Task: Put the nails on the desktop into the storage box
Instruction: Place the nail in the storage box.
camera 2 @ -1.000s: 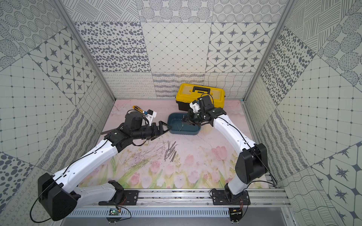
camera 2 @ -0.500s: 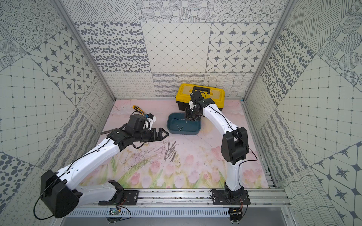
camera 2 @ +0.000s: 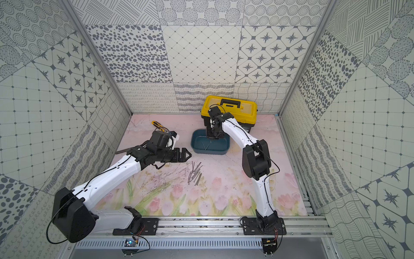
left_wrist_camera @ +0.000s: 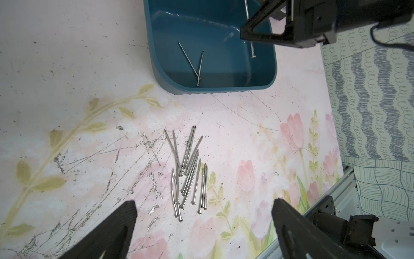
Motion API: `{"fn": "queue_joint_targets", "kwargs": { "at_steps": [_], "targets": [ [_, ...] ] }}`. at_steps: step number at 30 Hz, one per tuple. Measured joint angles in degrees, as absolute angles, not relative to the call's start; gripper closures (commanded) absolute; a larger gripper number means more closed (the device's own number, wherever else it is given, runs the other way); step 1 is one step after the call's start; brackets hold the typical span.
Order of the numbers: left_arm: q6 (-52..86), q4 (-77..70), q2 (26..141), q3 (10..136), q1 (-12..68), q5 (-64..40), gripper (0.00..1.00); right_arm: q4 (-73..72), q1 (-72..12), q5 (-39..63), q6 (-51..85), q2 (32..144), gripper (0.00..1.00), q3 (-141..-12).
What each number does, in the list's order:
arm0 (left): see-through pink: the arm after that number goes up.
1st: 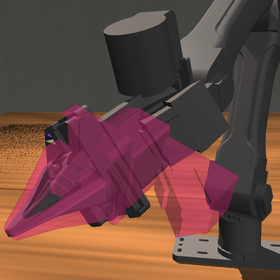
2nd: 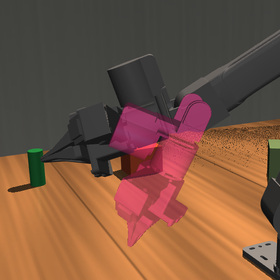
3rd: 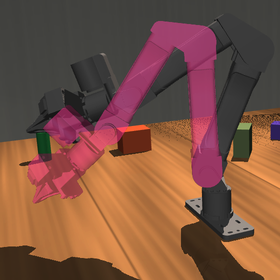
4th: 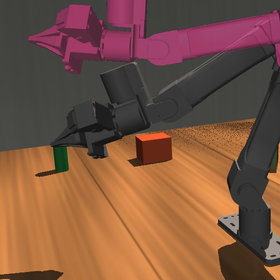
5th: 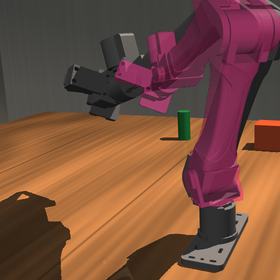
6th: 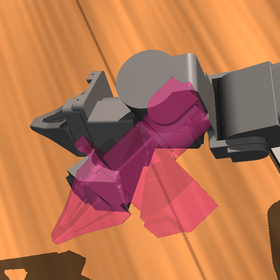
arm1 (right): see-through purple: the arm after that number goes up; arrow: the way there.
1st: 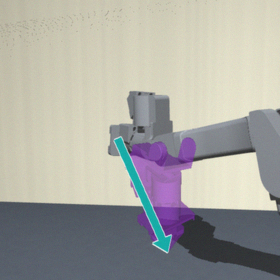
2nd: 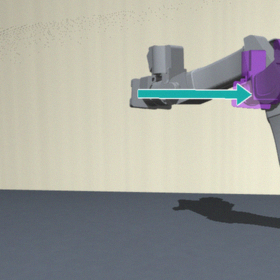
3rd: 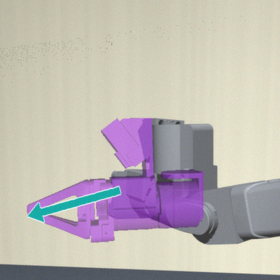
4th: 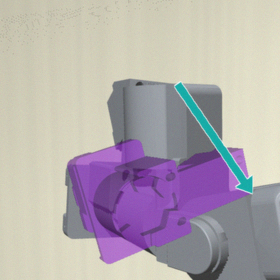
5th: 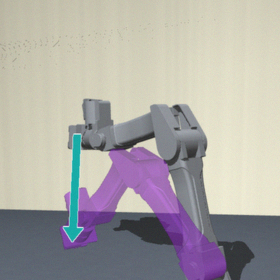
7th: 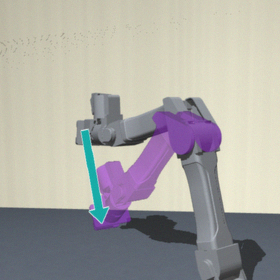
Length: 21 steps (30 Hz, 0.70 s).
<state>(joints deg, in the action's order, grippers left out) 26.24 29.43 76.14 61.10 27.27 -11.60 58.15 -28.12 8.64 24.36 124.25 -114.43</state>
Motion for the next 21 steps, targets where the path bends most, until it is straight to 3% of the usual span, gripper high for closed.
{"fn": "queue_joint_targets", "kwargs": {
  "at_steps": [21],
  "targets": [
    [25.58,30.04,78.35,61.54,22.13,-16.88,0.01,58.52,-29.63,8.36,23.46,132.81,1.0,-115.46]
  ]
}}
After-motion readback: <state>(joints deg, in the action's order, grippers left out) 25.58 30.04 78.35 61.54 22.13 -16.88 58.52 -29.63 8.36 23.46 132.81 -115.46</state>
